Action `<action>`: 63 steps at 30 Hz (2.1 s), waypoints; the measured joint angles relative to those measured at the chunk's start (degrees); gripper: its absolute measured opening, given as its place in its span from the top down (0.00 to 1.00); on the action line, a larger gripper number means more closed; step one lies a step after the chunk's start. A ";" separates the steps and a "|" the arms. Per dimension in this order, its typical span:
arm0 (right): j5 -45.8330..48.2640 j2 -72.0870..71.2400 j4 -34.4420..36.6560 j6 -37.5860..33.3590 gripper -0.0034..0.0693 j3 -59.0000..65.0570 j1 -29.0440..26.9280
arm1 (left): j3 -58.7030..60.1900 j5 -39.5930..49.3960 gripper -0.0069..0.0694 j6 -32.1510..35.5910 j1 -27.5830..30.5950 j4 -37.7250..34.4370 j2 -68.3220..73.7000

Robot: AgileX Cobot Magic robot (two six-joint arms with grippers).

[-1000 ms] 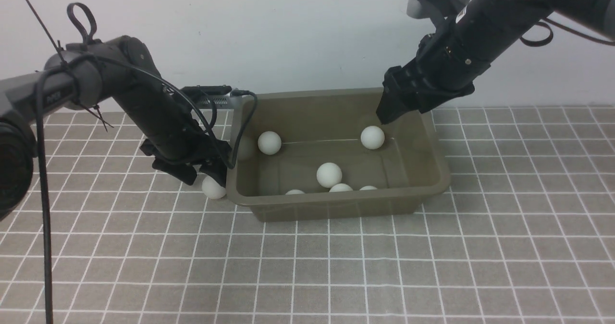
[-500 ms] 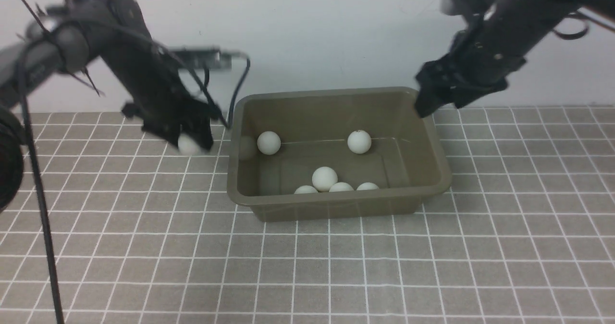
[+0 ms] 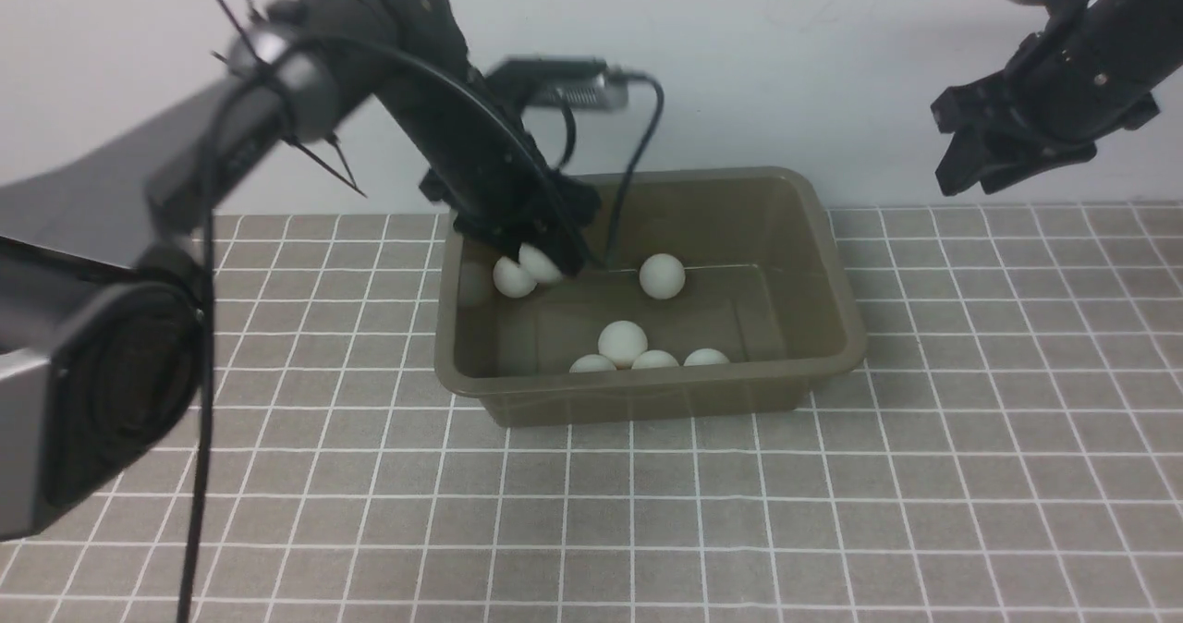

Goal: Put the table tennis balls into the box on the grey coffee tablecloth.
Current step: 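Drop the ball into the bin, then reach for and grasp a ping pong ball on the table, then release the ping pong ball into the bin and lift the gripper away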

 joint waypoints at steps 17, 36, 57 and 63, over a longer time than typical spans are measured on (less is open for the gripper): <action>-7.20 3.74 5.69 -1.40 0.55 -0.09 0.11 | -2.83 2.19 0.41 -6.15 0.63 18.59 -4.46; -21.48 23.56 10.42 -5.92 0.19 -8.14 4.10 | 16.03 3.62 0.92 -6.59 0.63 20.96 -38.42; -3.72 10.71 11.79 0.73 0.46 -10.12 5.14 | 21.76 4.50 0.92 -11.07 0.63 23.88 -59.54; -2.28 10.18 12.54 -0.06 0.46 -10.27 12.86 | 24.26 4.85 0.92 -11.07 0.63 23.02 -63.62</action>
